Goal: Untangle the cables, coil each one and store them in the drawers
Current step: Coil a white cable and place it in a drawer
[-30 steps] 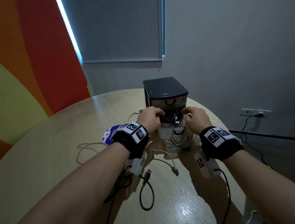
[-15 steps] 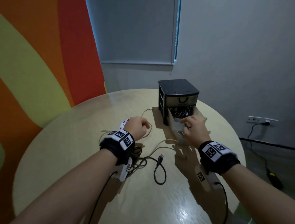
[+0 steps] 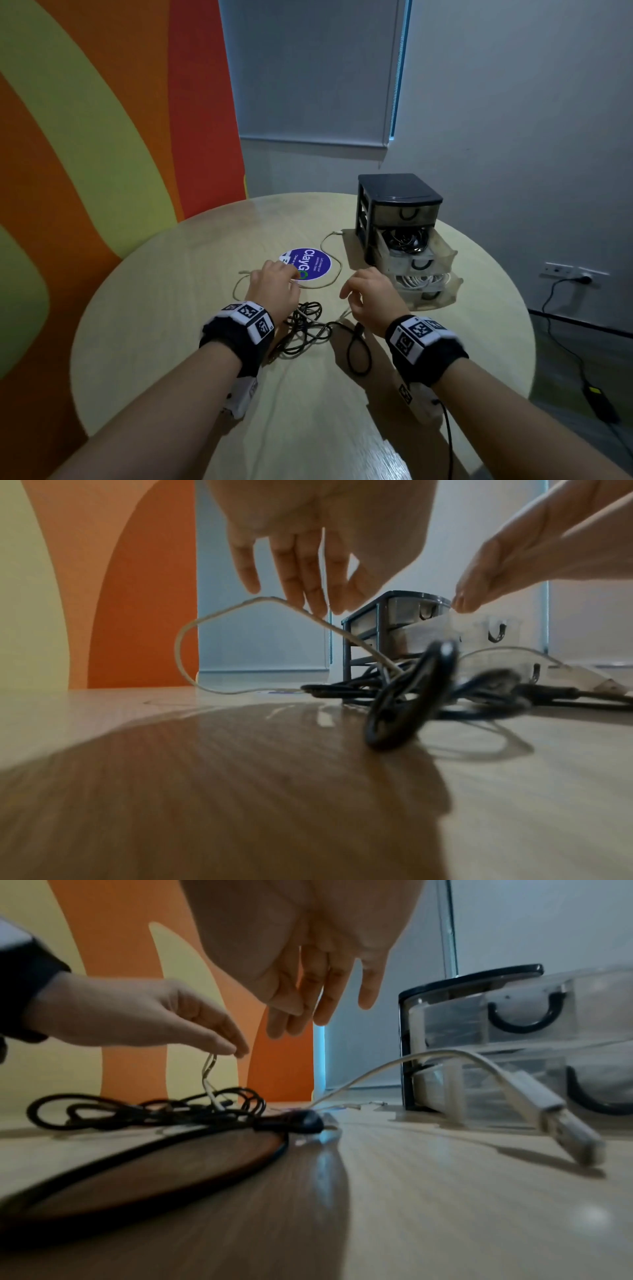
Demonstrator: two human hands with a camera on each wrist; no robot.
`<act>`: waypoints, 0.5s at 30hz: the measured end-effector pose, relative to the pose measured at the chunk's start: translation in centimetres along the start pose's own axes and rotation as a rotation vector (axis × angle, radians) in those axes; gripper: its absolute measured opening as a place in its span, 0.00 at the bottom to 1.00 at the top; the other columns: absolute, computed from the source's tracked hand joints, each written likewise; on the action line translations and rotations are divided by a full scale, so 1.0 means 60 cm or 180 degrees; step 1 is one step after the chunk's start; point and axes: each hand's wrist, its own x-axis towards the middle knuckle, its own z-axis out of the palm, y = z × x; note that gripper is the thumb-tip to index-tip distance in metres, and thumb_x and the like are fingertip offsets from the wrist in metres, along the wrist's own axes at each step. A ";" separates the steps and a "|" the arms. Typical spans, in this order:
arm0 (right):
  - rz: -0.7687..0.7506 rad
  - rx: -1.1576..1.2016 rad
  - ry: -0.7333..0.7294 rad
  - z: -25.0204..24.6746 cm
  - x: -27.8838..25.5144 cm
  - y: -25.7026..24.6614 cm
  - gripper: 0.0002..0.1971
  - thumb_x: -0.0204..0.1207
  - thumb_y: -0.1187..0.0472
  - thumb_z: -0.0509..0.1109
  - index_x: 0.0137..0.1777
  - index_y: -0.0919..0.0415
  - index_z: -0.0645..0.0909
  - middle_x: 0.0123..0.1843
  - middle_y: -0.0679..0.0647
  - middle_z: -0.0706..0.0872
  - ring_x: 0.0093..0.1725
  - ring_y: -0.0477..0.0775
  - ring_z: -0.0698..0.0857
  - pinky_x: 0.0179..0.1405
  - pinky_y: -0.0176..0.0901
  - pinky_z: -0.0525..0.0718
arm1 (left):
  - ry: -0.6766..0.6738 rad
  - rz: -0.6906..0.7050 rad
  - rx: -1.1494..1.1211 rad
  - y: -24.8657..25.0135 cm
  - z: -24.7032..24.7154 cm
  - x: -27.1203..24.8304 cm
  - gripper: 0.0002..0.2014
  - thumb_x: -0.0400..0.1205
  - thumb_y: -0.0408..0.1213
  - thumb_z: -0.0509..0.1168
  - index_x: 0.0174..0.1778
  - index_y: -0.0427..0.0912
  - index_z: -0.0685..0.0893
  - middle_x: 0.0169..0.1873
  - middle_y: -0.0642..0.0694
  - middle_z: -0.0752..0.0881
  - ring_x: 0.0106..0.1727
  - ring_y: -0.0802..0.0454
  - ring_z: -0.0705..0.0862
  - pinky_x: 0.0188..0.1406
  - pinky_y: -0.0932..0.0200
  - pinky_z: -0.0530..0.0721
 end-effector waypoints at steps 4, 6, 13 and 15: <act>0.0044 -0.0436 -0.0343 0.008 0.006 0.000 0.12 0.75 0.67 0.61 0.47 0.62 0.87 0.51 0.59 0.85 0.58 0.62 0.77 0.60 0.47 0.71 | -0.0288 0.0457 0.0128 0.004 0.004 -0.014 0.22 0.77 0.57 0.56 0.58 0.48 0.81 0.59 0.52 0.79 0.66 0.53 0.71 0.68 0.55 0.60; 0.0205 -0.0770 -0.0587 0.012 0.008 0.002 0.12 0.77 0.63 0.62 0.55 0.58 0.85 0.58 0.55 0.83 0.64 0.58 0.74 0.62 0.45 0.68 | -0.0458 0.0732 0.0279 0.014 0.003 -0.017 0.26 0.74 0.63 0.54 0.57 0.49 0.81 0.58 0.52 0.78 0.66 0.53 0.70 0.71 0.54 0.57; 0.0980 -0.1052 -0.1570 0.029 -0.002 -0.009 0.27 0.73 0.43 0.66 0.66 0.59 0.72 0.62 0.58 0.78 0.62 0.59 0.79 0.58 0.50 0.79 | -0.1321 0.0942 0.0728 0.056 0.012 -0.026 0.26 0.74 0.56 0.65 0.65 0.49 0.74 0.61 0.47 0.75 0.65 0.49 0.70 0.71 0.47 0.64; 0.0994 -0.1067 -0.1605 0.031 -0.004 -0.018 0.25 0.73 0.47 0.68 0.65 0.61 0.71 0.61 0.59 0.80 0.60 0.59 0.81 0.51 0.47 0.77 | -0.1412 0.0826 0.0648 0.070 0.018 -0.028 0.26 0.75 0.51 0.67 0.68 0.48 0.72 0.64 0.46 0.73 0.66 0.48 0.70 0.69 0.47 0.68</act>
